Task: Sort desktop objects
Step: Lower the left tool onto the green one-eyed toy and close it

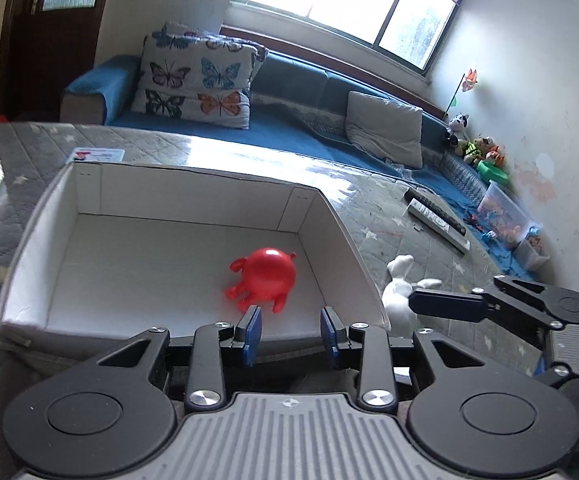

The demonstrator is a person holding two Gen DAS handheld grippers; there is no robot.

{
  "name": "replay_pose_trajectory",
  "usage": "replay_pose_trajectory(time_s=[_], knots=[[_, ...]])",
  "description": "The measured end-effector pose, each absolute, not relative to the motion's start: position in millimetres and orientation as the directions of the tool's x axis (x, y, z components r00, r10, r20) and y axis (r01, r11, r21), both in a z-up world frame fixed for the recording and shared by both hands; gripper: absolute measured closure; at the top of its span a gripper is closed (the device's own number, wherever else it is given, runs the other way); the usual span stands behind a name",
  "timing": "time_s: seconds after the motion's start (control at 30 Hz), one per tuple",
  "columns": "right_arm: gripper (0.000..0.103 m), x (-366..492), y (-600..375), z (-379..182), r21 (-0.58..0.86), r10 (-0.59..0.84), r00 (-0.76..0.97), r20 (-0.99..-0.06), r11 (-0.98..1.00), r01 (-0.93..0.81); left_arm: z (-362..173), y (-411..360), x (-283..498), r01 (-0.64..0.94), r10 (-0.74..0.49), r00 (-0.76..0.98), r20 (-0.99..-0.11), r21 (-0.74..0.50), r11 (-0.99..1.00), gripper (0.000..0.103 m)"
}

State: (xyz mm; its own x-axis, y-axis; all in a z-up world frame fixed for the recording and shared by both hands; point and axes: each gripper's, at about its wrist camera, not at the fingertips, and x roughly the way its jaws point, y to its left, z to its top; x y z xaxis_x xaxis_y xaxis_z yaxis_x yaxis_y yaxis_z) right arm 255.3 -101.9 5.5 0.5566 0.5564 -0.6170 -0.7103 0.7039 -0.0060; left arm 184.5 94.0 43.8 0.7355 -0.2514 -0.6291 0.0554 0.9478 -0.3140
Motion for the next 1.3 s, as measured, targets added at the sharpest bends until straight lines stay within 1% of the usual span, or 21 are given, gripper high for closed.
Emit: replay_pose_trajectory(time_s=[0.17,0.3,0.5,0.73,0.97,1.1,1.3], knots=[[0.025,220,-112,4,0.002,0.575,0.548,-0.607,0.691,-0.723,47,88,157,0.048,-0.23,0.749,-0.622,-0.294,0.955,0.067],[0.023,198,-118,-1,0.016,0.585,0.536,-0.608,0.684,-0.729,45,87,135,0.047,-0.237,0.756,-0.61,-0.31,0.95,0.067],[0.023,173,-123,-18,0.044,0.587,0.512,-0.627,0.682,-0.73,32,82,111,0.031,-0.231,0.739,-0.633,-0.31,0.95,0.067],[0.023,153,-121,-43,0.048,0.576,0.485,-0.658,0.675,-0.737,14,83,90,0.008,-0.268,0.713,-0.648,-0.375,0.927,0.067],[0.023,151,-113,-61,0.074,0.576,0.454,-0.68,0.67,-0.739,0,82,86,-0.004,-0.314,0.686,-0.657,-0.434,0.901,0.067],[0.022,155,-109,-69,0.092,0.576,0.44,-0.689,0.672,-0.735,-5,86,87,-0.01,-0.352,0.682,-0.641,-0.489,0.872,0.067],[0.023,161,-106,-74,0.117,0.583,0.43,-0.69,0.676,-0.728,-8,89,90,-0.015,-0.382,0.685,-0.62,-0.536,0.844,0.067]])
